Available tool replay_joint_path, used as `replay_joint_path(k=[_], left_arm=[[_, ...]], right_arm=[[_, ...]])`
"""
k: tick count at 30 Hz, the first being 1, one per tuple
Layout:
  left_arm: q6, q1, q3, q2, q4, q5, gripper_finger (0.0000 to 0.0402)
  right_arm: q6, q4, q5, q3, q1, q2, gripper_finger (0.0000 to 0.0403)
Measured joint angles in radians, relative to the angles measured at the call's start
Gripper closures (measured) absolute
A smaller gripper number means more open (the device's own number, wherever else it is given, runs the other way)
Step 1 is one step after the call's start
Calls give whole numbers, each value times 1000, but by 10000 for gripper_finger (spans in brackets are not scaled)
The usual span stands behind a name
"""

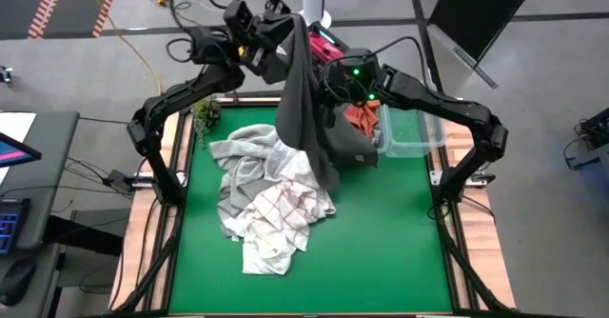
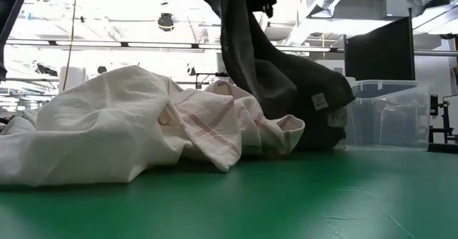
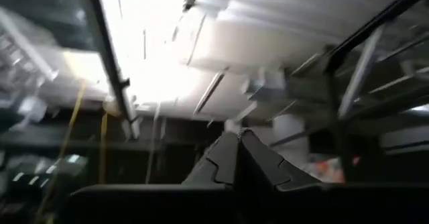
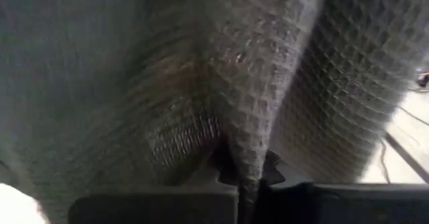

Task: Sort towels by color in basket
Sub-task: Put the dark gray towel into the left transparent bin

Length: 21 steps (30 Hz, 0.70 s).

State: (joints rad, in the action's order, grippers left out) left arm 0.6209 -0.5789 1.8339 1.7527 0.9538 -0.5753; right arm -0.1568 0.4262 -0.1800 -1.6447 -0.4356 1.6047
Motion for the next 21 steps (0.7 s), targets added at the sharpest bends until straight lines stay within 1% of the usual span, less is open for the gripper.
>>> replay_joint_path(k=[2, 4, 9, 12, 14, 17, 21], left_arm=[[-32, -4, 0, -5, -65, 6, 380], [-78, -5, 0, -13, -129, 21, 354], [-160, -19, 0, -44, -250, 31, 269], [-197, -35, 0, -65, -345, 27, 220], [-219, -47, 0, -80, -387, 2, 197], [-224, -66, 0, -103, -430, -22, 181], [-245, -87, 0, -124, -486, -23, 178]], right_arm=[[-1, 16, 6, 0, -14, -27, 382], [-1, 32, 15, 0, -31, -60, 384], [-1, 49, 50, 0, -88, -156, 384], [-1, 9, 104, 0, -128, -218, 384], [-2, -40, 131, 0, -158, -257, 382], [-19, -165, 134, 0, -204, -304, 381], [-55, -358, 132, -2, -250, -344, 384]])
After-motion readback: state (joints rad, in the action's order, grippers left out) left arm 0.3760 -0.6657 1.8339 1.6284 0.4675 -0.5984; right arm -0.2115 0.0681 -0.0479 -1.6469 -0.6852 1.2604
